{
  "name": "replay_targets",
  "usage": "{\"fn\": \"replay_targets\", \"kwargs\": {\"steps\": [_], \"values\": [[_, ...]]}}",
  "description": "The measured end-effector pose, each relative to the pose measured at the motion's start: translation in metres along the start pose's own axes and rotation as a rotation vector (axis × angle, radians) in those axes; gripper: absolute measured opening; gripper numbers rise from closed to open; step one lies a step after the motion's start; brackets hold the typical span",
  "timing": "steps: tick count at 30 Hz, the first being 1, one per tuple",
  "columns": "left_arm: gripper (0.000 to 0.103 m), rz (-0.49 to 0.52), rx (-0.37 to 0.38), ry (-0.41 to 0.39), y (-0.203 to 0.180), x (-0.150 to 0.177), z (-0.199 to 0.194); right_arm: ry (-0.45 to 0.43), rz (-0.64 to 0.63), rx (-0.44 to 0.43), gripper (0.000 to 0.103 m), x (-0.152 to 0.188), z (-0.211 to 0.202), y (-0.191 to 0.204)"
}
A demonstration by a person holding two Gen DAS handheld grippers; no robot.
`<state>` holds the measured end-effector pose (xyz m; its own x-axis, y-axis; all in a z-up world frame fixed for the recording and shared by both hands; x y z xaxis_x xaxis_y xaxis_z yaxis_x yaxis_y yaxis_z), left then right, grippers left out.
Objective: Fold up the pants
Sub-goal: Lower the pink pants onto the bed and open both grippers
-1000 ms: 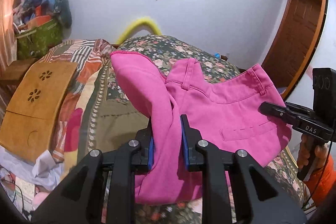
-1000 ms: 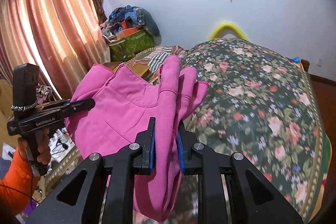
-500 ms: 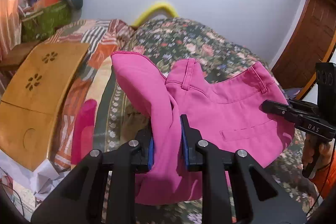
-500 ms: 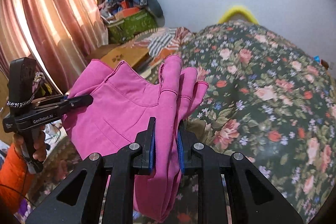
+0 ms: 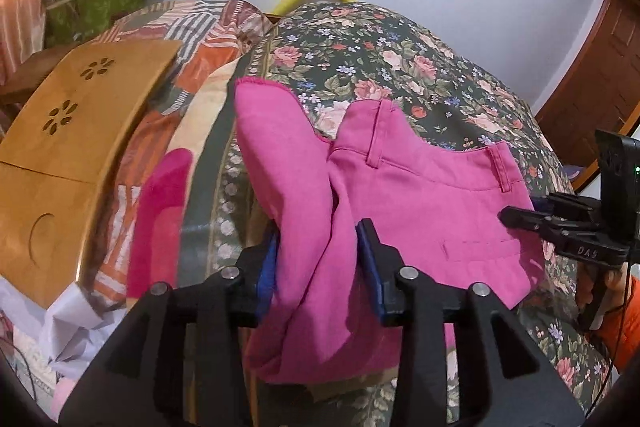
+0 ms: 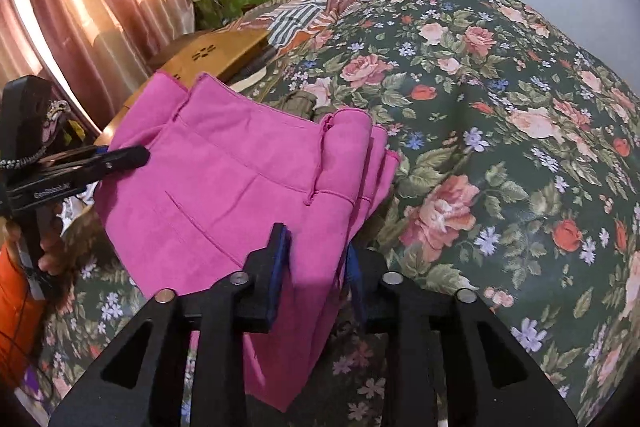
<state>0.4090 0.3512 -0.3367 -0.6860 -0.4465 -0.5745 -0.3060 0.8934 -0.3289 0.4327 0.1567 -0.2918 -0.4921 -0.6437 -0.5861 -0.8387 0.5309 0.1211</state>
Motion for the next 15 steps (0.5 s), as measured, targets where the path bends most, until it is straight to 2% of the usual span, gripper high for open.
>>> {"fn": "replay_targets", "kwargs": {"steps": [4,7,11,15], "values": [[0.038,-0.02,-0.017,0.023,0.007,0.003,0.0,-0.014,0.004,0.029,0.036,0.0,-0.011,-0.006],[0.039,-0.034,-0.038,0.024,0.014,0.006,0.0,0.008,-0.003,0.054,0.037,0.003,-0.009,-0.011],[0.047,-0.056,-0.059,0.04,0.026,0.013,0.001,0.046,-0.029,0.088,0.038,0.009,-0.001,-0.016],[0.048,-0.062,-0.085,0.041,0.034,0.015,-0.003,0.05,-0.035,0.112,0.041,0.01,-0.002,-0.02]]}}
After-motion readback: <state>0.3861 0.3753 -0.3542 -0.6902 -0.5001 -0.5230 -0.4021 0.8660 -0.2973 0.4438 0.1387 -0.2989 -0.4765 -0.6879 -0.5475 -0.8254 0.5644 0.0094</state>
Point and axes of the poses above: each gripper's, at about its wrist camera, not at the fingertips, and z roughly the way its jaws point, y to its left, x to its underside, the point moved 9 cm from there along z, roughly the way its jaws point, and after that the axes turned 8 degrees about -z, right-handed, at the moved point
